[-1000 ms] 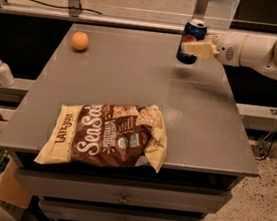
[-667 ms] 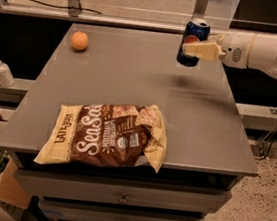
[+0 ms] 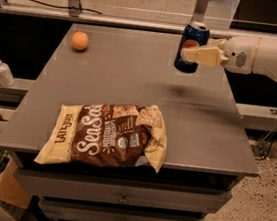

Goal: Move pepsi can near brown chip bag

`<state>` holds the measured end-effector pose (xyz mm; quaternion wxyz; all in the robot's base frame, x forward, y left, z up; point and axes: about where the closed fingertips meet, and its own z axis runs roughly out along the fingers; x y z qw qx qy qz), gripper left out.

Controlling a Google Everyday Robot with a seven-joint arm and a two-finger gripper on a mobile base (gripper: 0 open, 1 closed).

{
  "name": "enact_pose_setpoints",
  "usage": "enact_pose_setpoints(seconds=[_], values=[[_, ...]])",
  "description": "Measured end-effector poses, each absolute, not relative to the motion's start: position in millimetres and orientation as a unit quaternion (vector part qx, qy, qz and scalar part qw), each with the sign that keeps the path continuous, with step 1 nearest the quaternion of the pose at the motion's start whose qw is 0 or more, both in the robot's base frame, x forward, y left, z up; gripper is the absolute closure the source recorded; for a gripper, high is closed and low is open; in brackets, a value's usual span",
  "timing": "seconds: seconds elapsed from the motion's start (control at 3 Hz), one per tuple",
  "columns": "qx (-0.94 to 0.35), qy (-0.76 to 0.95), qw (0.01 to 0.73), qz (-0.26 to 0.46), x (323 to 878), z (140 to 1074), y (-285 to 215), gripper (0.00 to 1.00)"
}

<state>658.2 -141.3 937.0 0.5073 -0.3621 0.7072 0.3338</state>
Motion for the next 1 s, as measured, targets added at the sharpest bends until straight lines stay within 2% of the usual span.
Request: enact_pose_setpoints(seconds=[0.33,1.0], values=[[-0.37,0.703,0.505,0.338,655.8,934.2,-143.7,1.0],[-0.394,0.696,0.486,0.353,611.4,925.3,-155.0,1.0]])
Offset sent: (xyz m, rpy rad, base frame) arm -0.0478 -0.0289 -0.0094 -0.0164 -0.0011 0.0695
